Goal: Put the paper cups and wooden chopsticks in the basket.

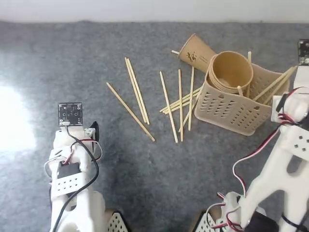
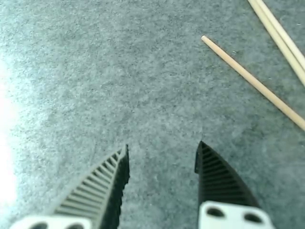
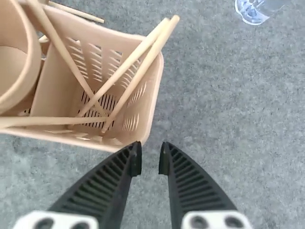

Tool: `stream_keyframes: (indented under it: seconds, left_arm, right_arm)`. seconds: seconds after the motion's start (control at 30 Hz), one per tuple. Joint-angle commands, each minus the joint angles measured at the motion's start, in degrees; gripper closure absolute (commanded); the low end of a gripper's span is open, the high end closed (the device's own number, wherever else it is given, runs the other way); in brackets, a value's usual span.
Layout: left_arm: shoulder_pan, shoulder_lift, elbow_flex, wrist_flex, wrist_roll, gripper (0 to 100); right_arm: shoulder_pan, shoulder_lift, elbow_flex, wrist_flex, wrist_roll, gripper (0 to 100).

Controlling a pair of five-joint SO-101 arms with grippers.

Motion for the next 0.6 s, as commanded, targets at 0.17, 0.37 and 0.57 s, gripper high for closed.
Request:
stream_keyframes:
  seconds: [0.17, 0.37, 0.57]
  left_arm:
    - [0.35, -0.97, -0.22, -1.41, -0.7, 79]
    - [0.35, -0.97, -0.22, -1.41, -0.7, 79]
    - [0.35, -0.97, -0.22, -1.41, -0.7, 79]
  right_arm:
    - [0.31, 10.33, -3.08, -4.53, -1.32, 90.9]
    - [0.31, 13.05, -3.34, -5.23, -1.41, 96.7]
    - [0.13, 7.16, -4.84, -3.21, -1.49, 91.8]
